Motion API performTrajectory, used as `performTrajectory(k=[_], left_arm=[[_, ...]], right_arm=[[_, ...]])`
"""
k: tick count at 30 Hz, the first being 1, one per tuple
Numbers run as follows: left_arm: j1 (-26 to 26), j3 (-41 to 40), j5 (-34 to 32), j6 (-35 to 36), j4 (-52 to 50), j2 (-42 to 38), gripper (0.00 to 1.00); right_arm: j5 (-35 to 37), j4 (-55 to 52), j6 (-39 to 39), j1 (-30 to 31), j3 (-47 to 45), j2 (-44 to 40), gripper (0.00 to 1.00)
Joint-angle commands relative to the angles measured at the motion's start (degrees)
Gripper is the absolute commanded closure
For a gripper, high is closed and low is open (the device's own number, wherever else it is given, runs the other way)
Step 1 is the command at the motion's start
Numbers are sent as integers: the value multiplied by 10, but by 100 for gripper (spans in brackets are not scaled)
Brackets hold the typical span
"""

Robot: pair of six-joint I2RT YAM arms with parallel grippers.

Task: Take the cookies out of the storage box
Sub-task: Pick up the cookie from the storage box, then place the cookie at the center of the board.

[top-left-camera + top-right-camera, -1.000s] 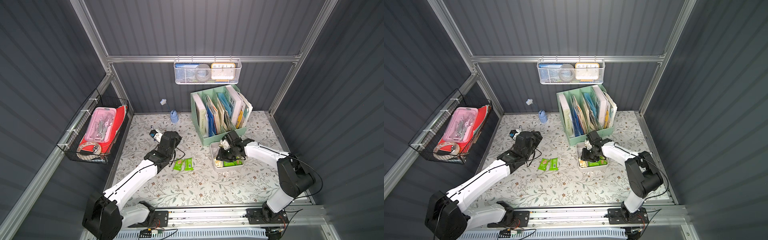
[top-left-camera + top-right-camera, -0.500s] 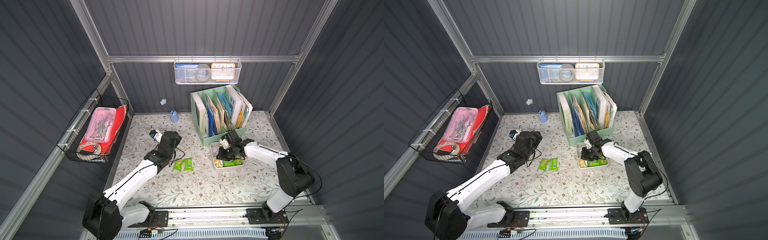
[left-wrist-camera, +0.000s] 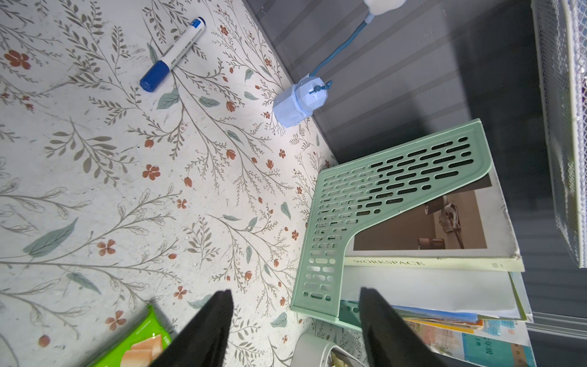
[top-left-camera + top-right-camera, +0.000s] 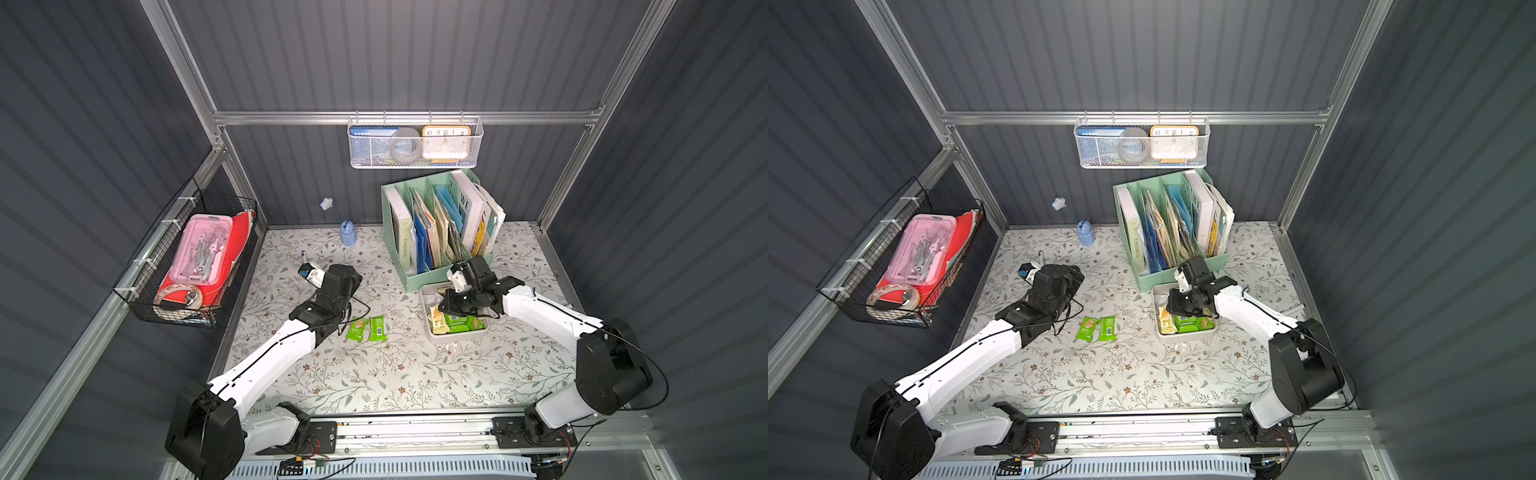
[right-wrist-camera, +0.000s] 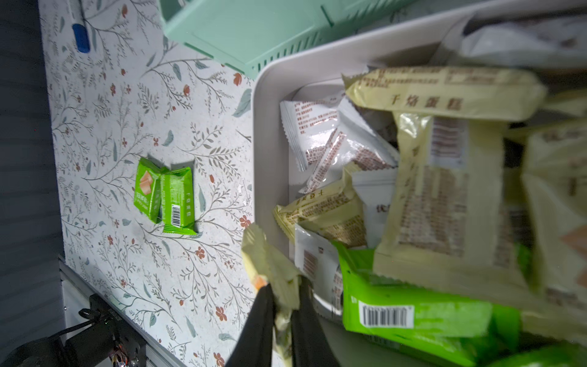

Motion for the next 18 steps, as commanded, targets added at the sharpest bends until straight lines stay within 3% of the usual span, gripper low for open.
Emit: performTrajectory(k=[1,9,14,18], left_arm=[[3,-6,-18,-6,-18,1,32],[3,-6,-36,-2,-23,1,32],[4,-6,-41,0,-29,0,32],[5,-6,-47,4,-38,-5,32]], right_arm=[[11,-16,21,-4,-5,-34,100],[-37,48,125,25,-1,-44,100],[-11,81,173,101,41,41,100],[11,84,188,126,78,106,100]])
